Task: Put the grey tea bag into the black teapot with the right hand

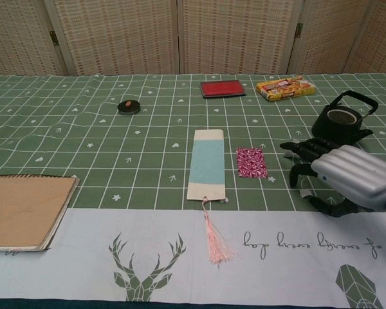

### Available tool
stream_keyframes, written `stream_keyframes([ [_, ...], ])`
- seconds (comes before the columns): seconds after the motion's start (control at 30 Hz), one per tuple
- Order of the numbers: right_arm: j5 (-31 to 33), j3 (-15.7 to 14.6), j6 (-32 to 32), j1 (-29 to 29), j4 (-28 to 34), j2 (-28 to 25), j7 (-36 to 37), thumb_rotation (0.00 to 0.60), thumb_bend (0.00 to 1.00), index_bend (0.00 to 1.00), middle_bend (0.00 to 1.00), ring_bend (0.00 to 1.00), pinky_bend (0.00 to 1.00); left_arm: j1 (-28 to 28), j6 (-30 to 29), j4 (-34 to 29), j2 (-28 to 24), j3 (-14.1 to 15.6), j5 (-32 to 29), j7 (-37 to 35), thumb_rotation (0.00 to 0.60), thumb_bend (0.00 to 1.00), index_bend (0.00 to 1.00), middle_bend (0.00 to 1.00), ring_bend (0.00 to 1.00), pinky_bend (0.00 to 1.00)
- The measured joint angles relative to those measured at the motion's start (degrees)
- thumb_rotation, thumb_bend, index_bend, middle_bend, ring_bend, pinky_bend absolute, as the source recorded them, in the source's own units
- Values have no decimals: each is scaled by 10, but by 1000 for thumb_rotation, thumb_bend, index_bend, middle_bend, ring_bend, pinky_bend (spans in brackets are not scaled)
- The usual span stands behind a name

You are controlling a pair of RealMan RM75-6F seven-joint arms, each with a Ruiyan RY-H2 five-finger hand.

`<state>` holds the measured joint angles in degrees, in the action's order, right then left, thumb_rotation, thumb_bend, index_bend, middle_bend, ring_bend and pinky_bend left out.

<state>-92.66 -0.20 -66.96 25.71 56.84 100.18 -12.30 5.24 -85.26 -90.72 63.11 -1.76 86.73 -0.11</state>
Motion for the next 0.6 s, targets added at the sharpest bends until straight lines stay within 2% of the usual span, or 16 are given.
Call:
stream_keyframes([
  [0.6, 2, -3, -12, 1, -22, 15, 3, 600, 460, 514, 0, 0, 0, 0, 1, 0, 1, 1, 1, 7, 600, 342, 0, 37, 64, 7],
])
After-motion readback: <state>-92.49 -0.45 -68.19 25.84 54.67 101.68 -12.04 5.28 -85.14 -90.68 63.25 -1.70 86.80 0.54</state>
